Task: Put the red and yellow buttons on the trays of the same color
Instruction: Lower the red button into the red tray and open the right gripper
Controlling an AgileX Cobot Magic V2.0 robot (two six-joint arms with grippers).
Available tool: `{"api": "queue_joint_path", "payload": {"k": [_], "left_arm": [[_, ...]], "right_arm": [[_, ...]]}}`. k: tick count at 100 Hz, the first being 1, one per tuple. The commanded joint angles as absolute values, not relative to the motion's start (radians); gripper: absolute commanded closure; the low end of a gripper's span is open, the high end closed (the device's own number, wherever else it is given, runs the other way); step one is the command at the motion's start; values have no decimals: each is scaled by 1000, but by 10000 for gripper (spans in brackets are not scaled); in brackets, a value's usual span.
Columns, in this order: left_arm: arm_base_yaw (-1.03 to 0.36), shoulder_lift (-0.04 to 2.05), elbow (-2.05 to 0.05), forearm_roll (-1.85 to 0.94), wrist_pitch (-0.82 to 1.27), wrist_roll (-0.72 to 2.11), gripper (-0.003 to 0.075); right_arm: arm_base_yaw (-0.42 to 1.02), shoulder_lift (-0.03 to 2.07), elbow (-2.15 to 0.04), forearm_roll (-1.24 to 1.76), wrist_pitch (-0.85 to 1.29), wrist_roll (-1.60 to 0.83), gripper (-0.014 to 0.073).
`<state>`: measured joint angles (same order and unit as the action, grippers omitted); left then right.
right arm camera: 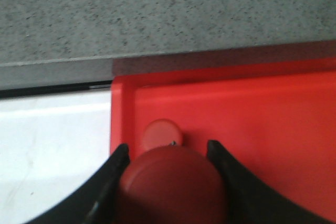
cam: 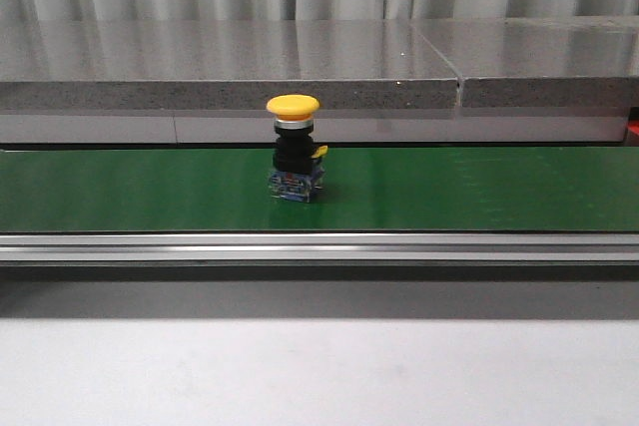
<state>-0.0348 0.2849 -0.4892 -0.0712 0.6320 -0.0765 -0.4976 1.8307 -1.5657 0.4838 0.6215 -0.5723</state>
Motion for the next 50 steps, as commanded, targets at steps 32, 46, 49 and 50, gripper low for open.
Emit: {"api": "queue_joint_path", "payload": {"k": [32, 46, 49, 50], "left_arm": [[-44, 293, -513, -81, 566, -78, 739], [-44, 293, -513, -81, 566, -78, 739], [-44, 293, -513, -81, 566, -78, 739], [-44, 293, -513, -81, 566, -78, 739]], "right_arm": [[-548, 2041, -1842, 498, 567, -574, 508], [-549, 2099, -1887, 498, 560, -574, 508], [-549, 2108, -1891, 498, 556, -574, 508], [-549, 2110, -1892, 498, 555, -574, 508]]}}
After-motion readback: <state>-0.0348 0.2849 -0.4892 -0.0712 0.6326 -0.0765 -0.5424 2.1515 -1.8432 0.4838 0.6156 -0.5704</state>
